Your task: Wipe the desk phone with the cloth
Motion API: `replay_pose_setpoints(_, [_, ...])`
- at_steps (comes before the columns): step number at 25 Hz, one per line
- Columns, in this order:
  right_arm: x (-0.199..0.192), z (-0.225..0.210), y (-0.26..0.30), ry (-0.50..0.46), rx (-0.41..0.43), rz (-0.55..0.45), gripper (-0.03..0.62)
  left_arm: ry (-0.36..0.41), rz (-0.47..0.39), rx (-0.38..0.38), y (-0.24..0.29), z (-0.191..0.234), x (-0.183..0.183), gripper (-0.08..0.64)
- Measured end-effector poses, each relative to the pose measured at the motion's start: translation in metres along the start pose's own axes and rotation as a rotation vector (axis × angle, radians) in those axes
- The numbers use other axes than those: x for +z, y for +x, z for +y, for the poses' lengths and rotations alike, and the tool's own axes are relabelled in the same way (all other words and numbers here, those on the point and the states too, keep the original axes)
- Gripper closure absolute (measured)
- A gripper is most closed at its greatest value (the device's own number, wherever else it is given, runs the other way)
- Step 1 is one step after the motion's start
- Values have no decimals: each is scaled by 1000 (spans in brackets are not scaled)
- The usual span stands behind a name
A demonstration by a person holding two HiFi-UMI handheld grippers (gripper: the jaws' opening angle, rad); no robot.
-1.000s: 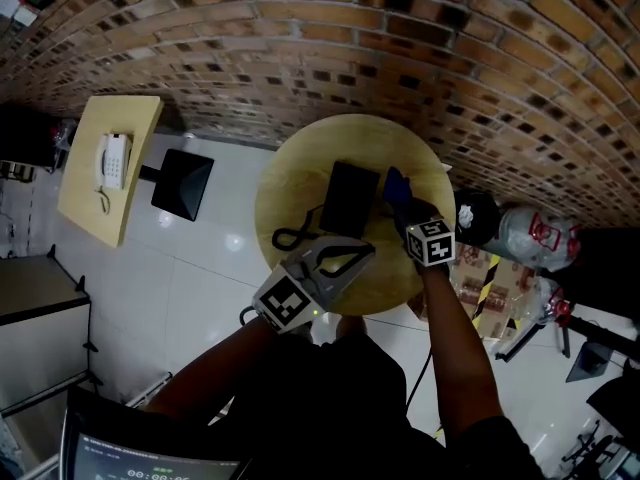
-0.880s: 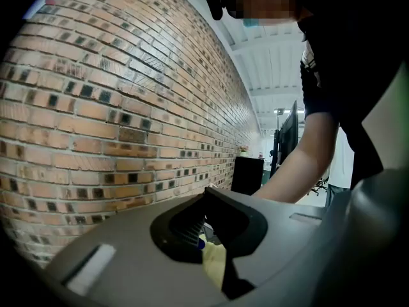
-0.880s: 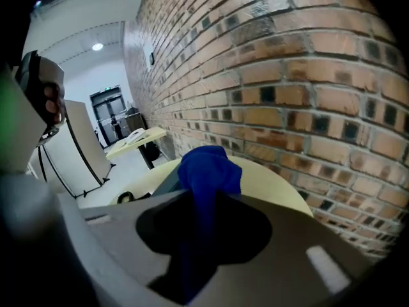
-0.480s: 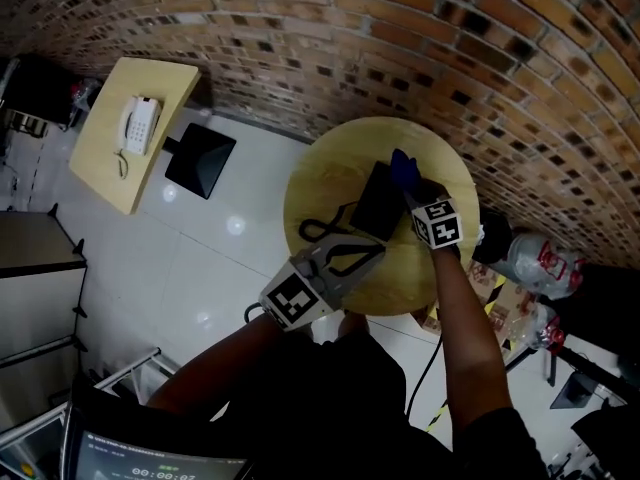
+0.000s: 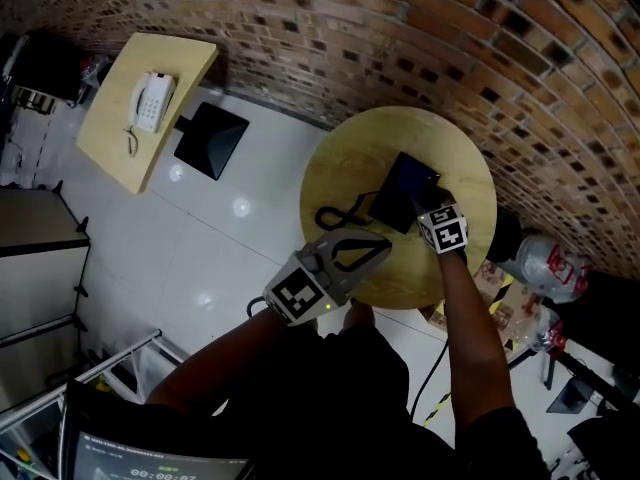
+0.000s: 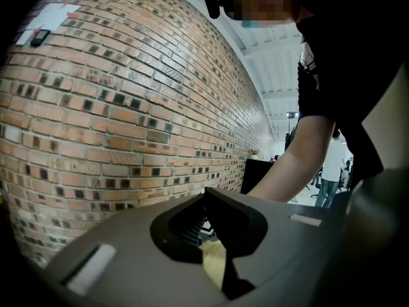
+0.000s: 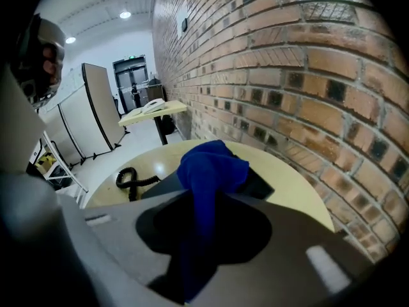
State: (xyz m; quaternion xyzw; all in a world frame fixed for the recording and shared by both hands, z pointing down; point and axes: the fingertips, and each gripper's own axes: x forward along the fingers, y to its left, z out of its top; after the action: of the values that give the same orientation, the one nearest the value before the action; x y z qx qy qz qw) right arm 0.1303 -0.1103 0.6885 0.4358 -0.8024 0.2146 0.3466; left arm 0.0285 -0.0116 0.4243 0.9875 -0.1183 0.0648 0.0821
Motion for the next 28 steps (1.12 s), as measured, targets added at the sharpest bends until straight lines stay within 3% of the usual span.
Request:
replay_pose_setpoints(18, [-70,109,5,105,153,75,495,-17,5,-27,-9,-2,-11,558])
replay_pose_setpoints(22, [-48,95,-5,126,129,14,495,-22,-4,-21,-12,1,-9,558])
replay_pose_setpoints(28, [27,28,-5,60,45,-79,495,-29,-13,8,-23,10,-9,558])
